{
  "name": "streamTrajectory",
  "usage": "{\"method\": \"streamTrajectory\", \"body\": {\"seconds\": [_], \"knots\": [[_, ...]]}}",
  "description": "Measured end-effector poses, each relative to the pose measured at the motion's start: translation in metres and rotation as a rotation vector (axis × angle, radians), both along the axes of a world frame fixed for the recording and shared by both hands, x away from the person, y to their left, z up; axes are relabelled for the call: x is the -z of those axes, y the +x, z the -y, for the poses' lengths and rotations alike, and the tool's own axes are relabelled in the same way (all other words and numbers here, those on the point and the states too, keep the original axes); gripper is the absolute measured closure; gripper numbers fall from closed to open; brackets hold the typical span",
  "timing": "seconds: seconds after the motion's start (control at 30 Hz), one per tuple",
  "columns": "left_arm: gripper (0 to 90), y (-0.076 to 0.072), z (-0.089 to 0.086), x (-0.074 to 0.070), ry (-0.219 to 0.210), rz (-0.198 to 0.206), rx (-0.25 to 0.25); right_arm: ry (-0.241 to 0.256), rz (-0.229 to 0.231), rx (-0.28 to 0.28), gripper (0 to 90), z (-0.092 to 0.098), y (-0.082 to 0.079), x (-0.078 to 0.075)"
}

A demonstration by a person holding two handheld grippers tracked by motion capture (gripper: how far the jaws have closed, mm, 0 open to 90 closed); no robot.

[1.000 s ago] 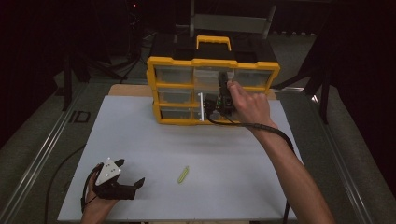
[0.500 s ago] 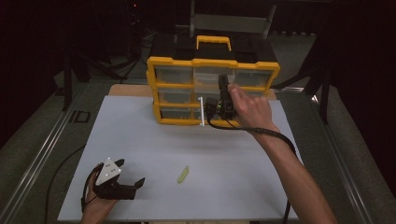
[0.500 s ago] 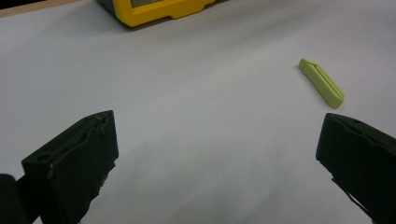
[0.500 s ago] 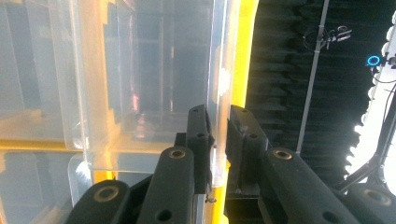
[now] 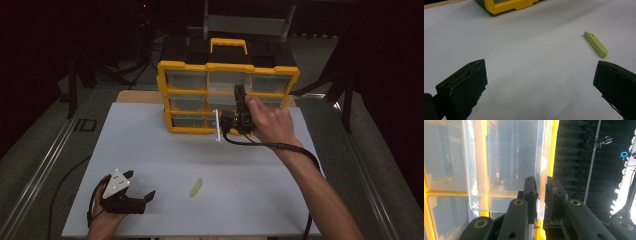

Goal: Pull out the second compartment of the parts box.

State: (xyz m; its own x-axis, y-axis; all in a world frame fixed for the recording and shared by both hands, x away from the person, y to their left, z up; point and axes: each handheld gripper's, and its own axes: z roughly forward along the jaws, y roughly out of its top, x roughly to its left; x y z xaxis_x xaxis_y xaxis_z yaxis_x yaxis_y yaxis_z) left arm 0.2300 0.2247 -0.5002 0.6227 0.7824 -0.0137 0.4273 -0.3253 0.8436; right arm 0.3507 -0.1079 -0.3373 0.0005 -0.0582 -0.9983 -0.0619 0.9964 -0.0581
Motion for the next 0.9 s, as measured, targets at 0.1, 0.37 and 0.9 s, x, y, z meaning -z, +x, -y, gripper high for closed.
{"method": "streamTrajectory", "body": {"seconds": [0.1,0.37,0.9], "knots": [[0.1,0.0,0.0,0.0,-0.001,0.001,-0.001,-0.001,0.001,-0.006,79.2,0.001,-0.003,0.0],[0.0,0.0,0.0,0.0,0.001,0.001,0.0,-0.001,-0.006,-0.017,79.1,0.003,-0.013,0.0],[0.0,0.0,-0.001,0.0,0.001,0.001,-0.002,0.014,-0.013,-0.031,79.1,0.007,-0.022,0.0]]}}
